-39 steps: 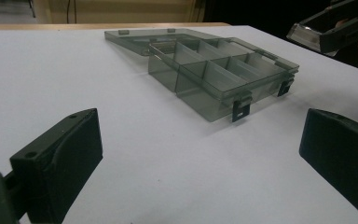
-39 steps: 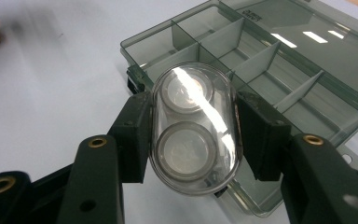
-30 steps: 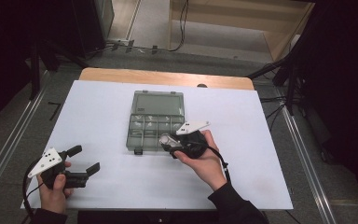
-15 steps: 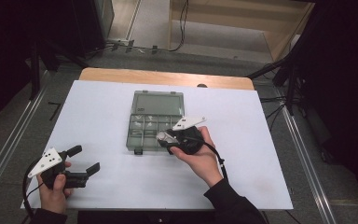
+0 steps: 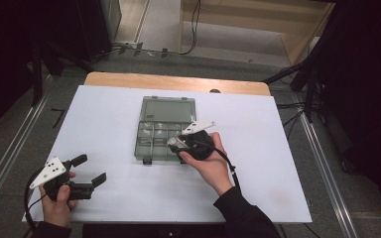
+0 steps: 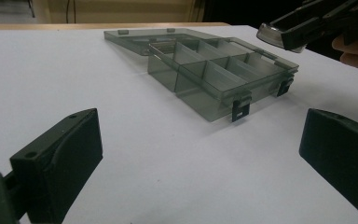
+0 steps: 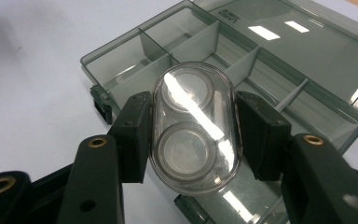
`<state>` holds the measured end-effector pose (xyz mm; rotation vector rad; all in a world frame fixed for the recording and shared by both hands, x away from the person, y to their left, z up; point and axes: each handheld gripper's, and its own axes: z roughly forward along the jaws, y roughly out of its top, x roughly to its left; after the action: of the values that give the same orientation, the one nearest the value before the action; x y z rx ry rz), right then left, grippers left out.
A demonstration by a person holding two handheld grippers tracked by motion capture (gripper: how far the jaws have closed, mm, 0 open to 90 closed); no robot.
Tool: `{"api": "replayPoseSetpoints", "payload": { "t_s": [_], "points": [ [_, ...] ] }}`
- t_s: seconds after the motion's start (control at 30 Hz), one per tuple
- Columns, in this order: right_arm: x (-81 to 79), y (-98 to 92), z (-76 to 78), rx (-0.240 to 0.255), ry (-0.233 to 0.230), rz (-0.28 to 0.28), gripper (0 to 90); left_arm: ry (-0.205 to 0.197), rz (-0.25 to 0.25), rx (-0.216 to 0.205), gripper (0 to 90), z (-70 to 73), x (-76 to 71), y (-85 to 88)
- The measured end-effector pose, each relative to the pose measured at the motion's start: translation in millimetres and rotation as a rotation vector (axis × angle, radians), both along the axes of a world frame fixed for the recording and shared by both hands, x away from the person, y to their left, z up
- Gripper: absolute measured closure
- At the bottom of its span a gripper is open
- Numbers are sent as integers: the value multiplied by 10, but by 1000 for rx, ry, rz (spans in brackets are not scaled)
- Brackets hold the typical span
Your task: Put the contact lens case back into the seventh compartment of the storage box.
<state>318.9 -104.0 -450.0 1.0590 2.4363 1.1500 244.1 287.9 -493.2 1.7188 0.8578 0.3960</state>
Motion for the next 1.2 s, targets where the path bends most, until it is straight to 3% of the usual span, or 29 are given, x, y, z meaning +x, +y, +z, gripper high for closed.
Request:
{"api": "replayPoseSetpoints", "payload": {
  "t_s": [0.73,1.03,1.2],
  "points": [
    [134,148,-234,-51,39,-91,465,2,1,-3,0,-1,2,1],
    [142,77,-227,-11,61,-90,389,2,0,-2,0,-2,2,0],
    [137,-11,-243,7,71,-104,409,2,0,0,0,-3,3,-2]
  ]
}}
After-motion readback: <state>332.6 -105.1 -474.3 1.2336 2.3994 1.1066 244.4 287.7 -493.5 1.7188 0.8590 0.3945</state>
